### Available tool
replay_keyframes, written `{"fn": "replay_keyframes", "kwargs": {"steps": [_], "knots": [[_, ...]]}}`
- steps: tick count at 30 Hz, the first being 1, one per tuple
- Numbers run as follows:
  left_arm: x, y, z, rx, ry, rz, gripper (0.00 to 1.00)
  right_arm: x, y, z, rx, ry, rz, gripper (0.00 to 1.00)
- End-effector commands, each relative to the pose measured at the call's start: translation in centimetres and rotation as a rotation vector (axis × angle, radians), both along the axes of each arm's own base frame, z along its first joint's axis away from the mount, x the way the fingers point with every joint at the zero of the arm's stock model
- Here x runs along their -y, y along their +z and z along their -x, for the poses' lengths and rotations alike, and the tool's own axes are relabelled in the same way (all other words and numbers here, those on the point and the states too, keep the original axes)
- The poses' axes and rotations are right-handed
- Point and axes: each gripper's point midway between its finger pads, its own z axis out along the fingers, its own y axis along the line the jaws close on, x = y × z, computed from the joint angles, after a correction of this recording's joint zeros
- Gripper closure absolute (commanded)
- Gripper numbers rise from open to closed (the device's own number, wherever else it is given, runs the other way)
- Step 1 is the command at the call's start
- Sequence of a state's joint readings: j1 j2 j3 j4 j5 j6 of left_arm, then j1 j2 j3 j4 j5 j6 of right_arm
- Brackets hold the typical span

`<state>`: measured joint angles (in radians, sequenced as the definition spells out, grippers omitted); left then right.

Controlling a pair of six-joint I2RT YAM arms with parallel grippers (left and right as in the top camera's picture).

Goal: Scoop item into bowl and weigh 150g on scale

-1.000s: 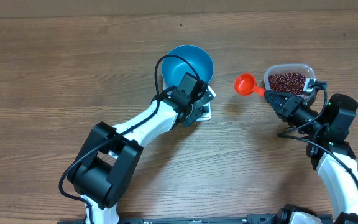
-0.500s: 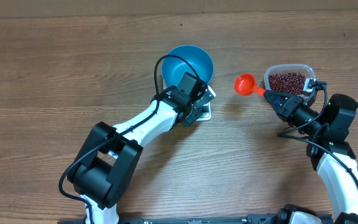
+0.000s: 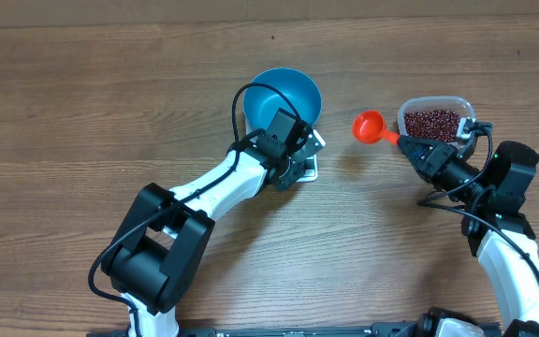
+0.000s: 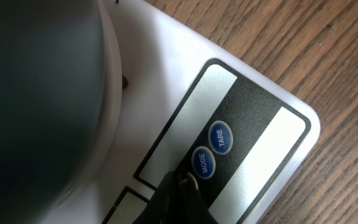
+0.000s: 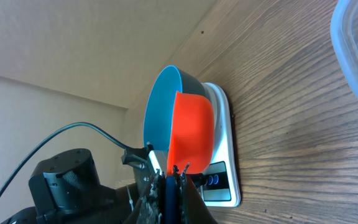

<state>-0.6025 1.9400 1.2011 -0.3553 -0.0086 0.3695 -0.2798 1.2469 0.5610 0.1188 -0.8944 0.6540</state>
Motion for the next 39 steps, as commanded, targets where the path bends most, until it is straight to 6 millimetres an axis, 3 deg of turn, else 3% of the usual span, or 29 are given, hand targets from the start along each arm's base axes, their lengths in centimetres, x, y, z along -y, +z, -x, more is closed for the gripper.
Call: {"fn": "replay_keyframes", "kwargs": {"steps": [1,39], "knots": [[0.42,-1.75,1.28,-0.068,-0.016,0.004,0.96,0.03,1.09,-0.37,0.035,0.012,0.009,0.96],[0.56,-1.71,1.26,-0.069,-0.021,0.014,0.96,0.01,0.98,-0.31,0.028,0.012,0.007,0.96]]}}
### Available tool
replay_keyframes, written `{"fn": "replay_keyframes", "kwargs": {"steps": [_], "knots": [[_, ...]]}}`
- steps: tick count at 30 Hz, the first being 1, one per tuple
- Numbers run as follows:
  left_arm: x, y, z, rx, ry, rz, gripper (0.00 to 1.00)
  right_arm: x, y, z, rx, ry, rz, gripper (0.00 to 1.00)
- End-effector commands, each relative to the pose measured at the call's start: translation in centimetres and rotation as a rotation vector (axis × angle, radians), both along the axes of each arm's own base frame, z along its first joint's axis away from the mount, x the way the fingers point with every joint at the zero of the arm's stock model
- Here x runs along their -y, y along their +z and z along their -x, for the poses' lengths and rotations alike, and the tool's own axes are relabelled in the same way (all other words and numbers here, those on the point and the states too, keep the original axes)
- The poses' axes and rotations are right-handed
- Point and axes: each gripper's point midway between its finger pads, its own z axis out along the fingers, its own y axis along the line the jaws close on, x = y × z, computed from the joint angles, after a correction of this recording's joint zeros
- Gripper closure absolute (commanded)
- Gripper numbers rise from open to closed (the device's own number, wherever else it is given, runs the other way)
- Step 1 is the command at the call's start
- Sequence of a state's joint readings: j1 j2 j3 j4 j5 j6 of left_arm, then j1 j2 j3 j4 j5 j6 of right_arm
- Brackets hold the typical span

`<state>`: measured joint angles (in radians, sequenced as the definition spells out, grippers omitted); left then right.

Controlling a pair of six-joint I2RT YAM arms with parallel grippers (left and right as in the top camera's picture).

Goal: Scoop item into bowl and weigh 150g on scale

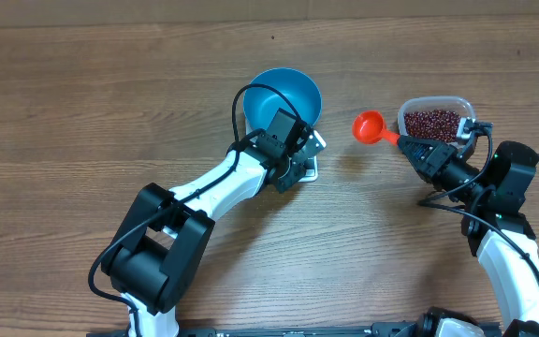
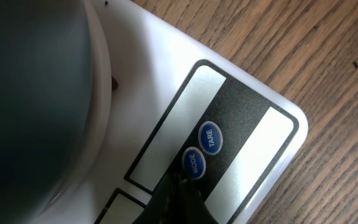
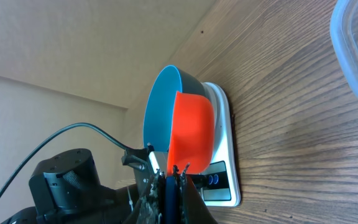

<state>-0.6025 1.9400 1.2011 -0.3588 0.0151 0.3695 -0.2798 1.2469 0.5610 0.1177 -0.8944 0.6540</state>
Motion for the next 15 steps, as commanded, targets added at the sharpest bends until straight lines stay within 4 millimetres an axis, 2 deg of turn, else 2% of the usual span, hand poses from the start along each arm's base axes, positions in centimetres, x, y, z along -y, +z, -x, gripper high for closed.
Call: {"fn": "replay_keyframes", "kwargs": {"steps": [1,15], "knots": [[0.24,-1.68,0.95,-0.053,-0.009,-0.003,0.96,0.01,1.00,-0.31,0.030,0.012,0.007,0.96],[-0.48,-2.36,1.18,-0.063,0.002,-0.010,0.96,0.01,1.00,-0.31,0.029,0.012,0.006,0.96]]}}
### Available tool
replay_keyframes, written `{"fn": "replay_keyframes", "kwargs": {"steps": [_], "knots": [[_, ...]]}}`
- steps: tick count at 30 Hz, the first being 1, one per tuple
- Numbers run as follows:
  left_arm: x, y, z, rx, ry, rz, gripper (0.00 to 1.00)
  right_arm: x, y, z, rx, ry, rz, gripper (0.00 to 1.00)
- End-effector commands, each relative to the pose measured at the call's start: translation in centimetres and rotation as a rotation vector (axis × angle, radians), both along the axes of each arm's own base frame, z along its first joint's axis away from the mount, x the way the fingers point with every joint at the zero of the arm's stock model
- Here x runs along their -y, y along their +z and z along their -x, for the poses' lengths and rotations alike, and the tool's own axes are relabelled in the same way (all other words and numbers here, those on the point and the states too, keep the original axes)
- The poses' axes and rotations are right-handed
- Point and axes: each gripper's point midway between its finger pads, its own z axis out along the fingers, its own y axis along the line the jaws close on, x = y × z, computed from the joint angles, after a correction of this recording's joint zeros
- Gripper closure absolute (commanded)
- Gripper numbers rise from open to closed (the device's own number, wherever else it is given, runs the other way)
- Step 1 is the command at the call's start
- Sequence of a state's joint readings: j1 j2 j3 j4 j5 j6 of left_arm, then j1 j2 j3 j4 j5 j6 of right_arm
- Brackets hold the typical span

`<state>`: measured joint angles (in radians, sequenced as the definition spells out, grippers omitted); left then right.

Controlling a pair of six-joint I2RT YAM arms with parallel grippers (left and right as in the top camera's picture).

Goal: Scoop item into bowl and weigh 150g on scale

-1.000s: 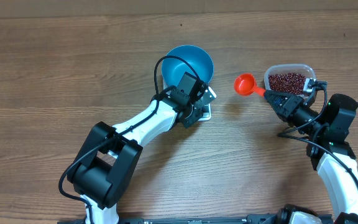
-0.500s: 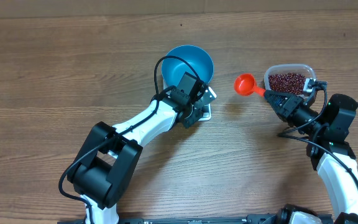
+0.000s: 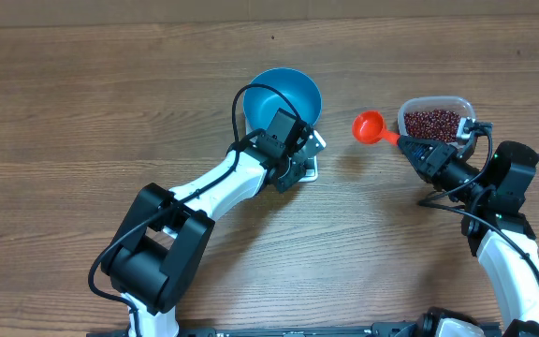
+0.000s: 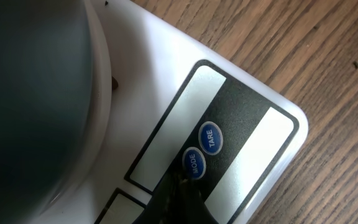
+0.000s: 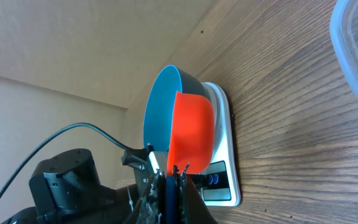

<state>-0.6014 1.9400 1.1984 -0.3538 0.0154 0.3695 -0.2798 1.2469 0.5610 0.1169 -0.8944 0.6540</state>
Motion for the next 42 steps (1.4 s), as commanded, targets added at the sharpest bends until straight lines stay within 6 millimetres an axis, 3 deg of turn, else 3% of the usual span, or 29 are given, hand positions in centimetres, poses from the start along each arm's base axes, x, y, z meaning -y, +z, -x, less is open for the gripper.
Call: {"fn": "replay_keyframes", "kwargs": {"steps": [1,13,17,22,30,31,32,33,37,42], "knots": [[-0.5,-2.4,1.3,-0.066,0.000,-0.013,0.96,0.0,1.0,-0.3,0.030,0.012,0.007,0.96],[-0.6,-2.5,1.3,-0.064,0.004,-0.011,0.96,0.0,1.0,-0.3,0.030,0.015,0.006,0.96],[-0.6,-1.5,1.4,-0.063,0.016,-0.003,0.96,0.0,1.0,-0.3,0.030,0.015,0.005,0.96],[-0.6,1.4,1.3,-0.039,0.026,0.022,0.96,0.0,1.0,-0.3,0.030,0.015,0.005,0.96],[-1.1,9.9,2.0,0.081,0.024,0.105,0.96,0.0,1.0,-0.3,0.030,0.015,0.005,0.96],[-1.2,11.0,2.2,0.098,0.023,0.117,0.88,0.0,1.0,-0.3,0.030,0.015,0.005,0.96],[-1.4,12.2,2.4,0.117,0.024,0.132,0.70,0.0,1.0,-0.3,0.030,0.015,0.005,0.96],[-1.5,13.2,2.5,0.134,0.030,0.147,0.00,0.0,1.0,-0.3,0.030,0.015,0.005,0.96],[-3.1,16.8,2.7,0.204,0.101,0.177,0.00,0.0,1.0,-0.3,0.030,0.016,0.005,0.96],[-5.4,19.3,3.2,0.238,0.213,0.207,0.00,0.0,0.9,-0.2,0.024,0.015,0.003,0.96]]}}
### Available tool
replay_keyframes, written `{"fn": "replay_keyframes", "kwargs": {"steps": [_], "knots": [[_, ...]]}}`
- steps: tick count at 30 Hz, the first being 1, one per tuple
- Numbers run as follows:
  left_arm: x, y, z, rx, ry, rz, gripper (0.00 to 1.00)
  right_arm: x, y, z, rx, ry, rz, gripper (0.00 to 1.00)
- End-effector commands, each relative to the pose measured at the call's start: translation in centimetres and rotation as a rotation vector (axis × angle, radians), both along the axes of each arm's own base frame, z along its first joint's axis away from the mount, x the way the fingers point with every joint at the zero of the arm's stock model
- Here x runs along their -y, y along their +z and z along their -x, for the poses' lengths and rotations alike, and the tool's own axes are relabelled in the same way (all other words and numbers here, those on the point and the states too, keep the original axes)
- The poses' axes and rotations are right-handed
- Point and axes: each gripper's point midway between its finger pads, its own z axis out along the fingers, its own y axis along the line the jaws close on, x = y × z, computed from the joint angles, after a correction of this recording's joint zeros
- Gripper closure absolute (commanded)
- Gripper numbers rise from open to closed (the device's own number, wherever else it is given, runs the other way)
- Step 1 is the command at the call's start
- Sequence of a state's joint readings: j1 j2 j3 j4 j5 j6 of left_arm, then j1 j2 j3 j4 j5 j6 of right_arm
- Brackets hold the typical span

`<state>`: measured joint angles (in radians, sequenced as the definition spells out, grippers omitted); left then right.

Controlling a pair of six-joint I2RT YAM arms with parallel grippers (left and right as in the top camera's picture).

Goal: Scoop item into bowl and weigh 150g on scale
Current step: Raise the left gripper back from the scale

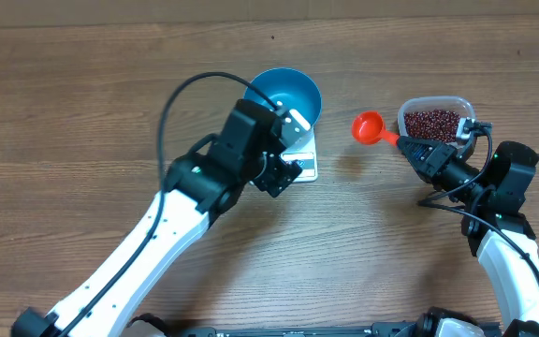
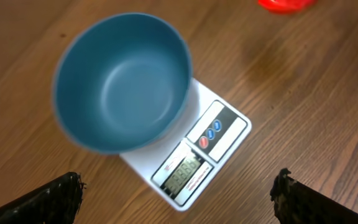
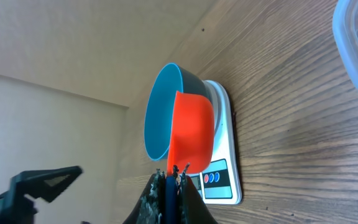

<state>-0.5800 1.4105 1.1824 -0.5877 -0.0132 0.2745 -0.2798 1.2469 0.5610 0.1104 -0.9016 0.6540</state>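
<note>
An empty blue bowl (image 2: 120, 90) stands on the white scale (image 2: 229, 146), whose display (image 2: 182, 171) is lit. My left gripper (image 2: 178, 180) hangs open high above the scale, its fingers (image 2: 61, 196) spread wide and holding nothing. My right gripper (image 3: 171, 173) is shut on the dark handle of the orange scoop (image 3: 192, 130). It holds the scoop (image 1: 369, 126) level between the bowl (image 1: 288, 92) and the tub of red beans (image 1: 434, 121). No beans show in the scoop.
The clear bean tub (image 3: 356, 43) sits at the right edge of the right wrist view. The scale's coloured buttons (image 2: 211, 132) face the near side. Bare wooden table (image 1: 82, 112) surrounds everything.
My left gripper was shut with its tip on the scale's panel beside the MODE button. Now it is open, high above the scale, and the display is lit. The right arm has not moved.
My shut left gripper rested its tip at the MODE button, shifting slightly along the panel between the first two moments, then held there. Now it has lifted away and opened, with the display on. The right gripper held the scoop still throughout.
</note>
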Motion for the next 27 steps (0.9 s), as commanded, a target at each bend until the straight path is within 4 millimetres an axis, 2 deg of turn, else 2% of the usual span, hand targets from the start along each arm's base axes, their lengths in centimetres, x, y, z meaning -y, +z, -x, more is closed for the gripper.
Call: {"fn": "replay_keyframes", "kwargs": {"steps": [1,11,16,27], "knots": [[-1.9,1.9,-0.1,0.014,0.119,0.050,0.00,0.1,1.0,-0.3,0.029,0.009,0.008,0.96],[-5.6,3.8,0.7,-0.062,0.374,0.218,0.00,0.1,1.0,-0.3,0.029,0.009,0.008,0.96],[-4.8,3.9,1.1,-0.101,0.343,0.269,0.00,0.1,1.0,-0.3,0.029,0.009,0.008,0.96],[-4.8,3.5,1.3,-0.115,0.344,0.260,0.00,0.1,1.0,-0.3,0.028,0.009,0.008,0.96]]}}
